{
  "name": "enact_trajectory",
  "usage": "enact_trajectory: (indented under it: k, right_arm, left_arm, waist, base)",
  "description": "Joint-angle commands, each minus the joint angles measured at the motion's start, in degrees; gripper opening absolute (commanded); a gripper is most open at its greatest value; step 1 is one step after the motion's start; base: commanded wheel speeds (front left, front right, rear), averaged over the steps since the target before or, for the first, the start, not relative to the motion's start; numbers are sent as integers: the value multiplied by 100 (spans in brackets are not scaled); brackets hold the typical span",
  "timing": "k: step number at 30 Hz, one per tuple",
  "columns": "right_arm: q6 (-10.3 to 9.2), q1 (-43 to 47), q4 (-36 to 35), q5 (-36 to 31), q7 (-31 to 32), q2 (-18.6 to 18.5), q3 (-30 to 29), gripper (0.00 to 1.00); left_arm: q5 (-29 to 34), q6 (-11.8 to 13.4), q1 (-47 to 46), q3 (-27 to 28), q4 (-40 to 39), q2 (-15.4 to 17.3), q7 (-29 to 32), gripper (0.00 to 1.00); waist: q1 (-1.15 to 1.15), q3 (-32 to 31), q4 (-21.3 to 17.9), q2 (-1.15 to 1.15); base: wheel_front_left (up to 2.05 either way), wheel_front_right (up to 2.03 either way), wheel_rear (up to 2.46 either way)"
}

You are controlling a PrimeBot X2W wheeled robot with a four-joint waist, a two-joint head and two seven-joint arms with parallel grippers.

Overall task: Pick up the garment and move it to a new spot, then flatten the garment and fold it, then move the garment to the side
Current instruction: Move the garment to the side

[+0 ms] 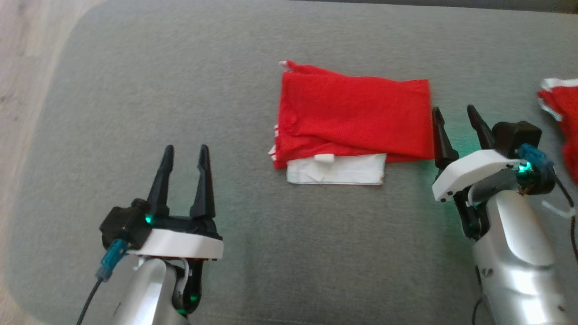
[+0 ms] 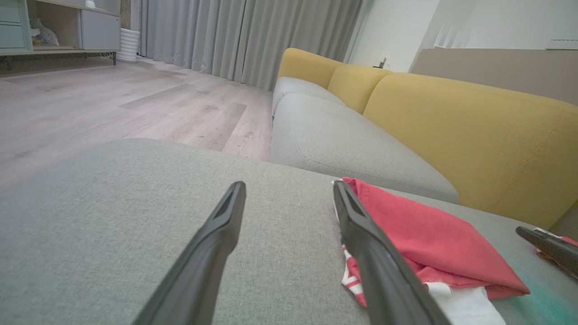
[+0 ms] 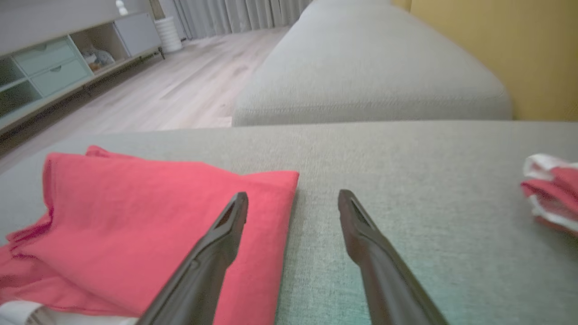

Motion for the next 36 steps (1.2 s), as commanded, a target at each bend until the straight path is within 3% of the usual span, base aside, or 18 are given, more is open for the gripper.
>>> enact_trajectory:
  k: [1,7,11,12,13,21,28,32,36]
  right_arm:
    - [37,-303,234,-52,98,27,7,100]
    - [37,-629,1436,-146,317,27,29,100]
    - [37,-675,1835,-321,416,27,114,100]
    - [37,-693,1935,-334,428,27,170,61]
    - [37,-715,2005,-336,401,27,224,0]
    - [37,-928,2060,-653,-251,27,289,0]
    - [37,-864,1532,-1317,-480,9,186,0]
    - [37,-794,1054,-1607,-320,-267,392,0]
    - [37,-893,619,-1629,45,-878,750,0]
  left_arm:
    - [-38,18,-215,104,-143,30,-28,100]
    - [-43,45,-182,108,-125,30,-28,100]
    - [-40,51,-174,114,-124,30,-28,100]
    - [-43,57,-171,113,-129,30,-28,100]
    - [-43,63,-165,111,-132,30,-28,100]
    - [49,50,-94,134,-143,30,-28,100]
    - [12,48,-49,-34,-258,30,-28,100]
    - [-48,108,-28,-203,-316,30,-28,100]
    - [-58,148,-53,-288,-357,30,-28,100]
  waist:
    - [0,119,244,0]
    - [0,94,455,0]
    - [0,49,477,0]
    - [0,31,476,0]
    - [0,11,468,0]
    - [0,-211,207,0]
    - [0,-442,-209,0]
    - [0,-501,-489,0]
    - [0,-403,-740,0]
  base:
    - [0,0,0]
    - [0,0,0]
    - [0,0,0]
    - [0,0,0]
    - [0,0,0]
    - [0,0,0]
    - [0,0,0]
    - [0,0,0]
    - [0,0,0]
